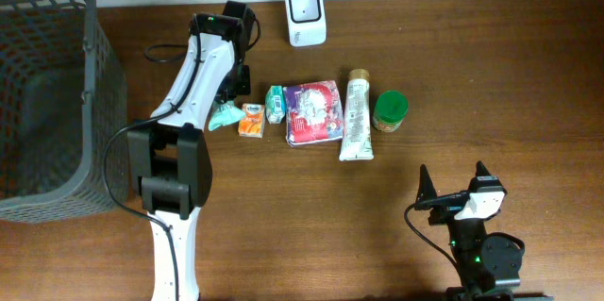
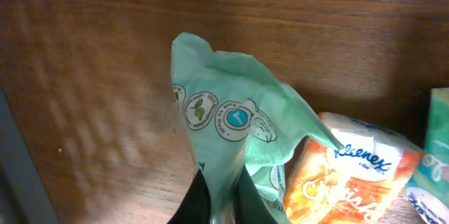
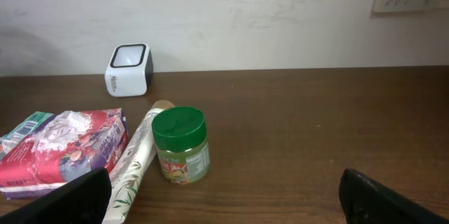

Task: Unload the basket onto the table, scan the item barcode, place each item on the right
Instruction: 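Place the light-green tissue pack left of the orange box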

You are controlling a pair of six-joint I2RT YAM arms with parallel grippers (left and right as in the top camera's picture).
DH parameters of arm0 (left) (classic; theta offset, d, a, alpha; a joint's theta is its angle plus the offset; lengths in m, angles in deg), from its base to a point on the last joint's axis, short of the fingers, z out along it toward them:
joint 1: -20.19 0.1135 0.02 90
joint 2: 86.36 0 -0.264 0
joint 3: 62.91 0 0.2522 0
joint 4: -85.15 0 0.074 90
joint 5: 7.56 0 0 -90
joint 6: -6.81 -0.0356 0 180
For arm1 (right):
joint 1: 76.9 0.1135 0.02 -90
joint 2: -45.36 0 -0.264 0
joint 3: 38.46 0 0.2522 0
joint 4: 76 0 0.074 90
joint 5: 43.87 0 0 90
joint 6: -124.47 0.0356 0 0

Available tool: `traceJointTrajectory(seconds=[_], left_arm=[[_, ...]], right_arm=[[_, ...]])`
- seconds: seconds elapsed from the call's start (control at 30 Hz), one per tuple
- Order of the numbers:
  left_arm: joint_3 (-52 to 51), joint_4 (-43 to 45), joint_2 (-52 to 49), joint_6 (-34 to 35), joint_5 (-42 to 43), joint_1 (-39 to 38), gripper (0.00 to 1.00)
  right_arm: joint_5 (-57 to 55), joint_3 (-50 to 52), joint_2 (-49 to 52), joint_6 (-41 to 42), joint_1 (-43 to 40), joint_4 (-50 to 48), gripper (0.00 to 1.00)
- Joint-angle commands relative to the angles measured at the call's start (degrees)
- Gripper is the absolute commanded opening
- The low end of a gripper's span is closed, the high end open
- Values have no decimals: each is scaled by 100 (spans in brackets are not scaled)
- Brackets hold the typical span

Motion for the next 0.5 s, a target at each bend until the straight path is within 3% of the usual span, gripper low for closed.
traceJointTrajectory(seconds=[0.0, 0.03, 0.07, 0.1, 0.3, 0.37, 0.47], left_arm=[[20, 11, -20, -402, 177, -22, 26], [22, -11, -20, -402, 177, -22, 54], [55, -63, -20, -400, 177, -22, 57], [162, -179, -17, -400, 177, -22, 69], [2736, -1591, -9, -376, 750, -22, 76], [4059, -2090, -9, -374, 1084, -22, 90], [4828, -2179, 186, -378, 1502, -22, 93]], right_arm=[[-28, 52, -37, 44, 33, 7, 99], [-28, 52, -37, 44, 33, 7, 99], [-28, 52, -37, 44, 33, 7, 99], [-28, 52, -37, 44, 33, 7, 99], [-28, 52, -37, 44, 33, 7, 99], [-28, 52, -37, 44, 33, 7, 99], [-28, 52, -37, 44, 33, 7, 99]])
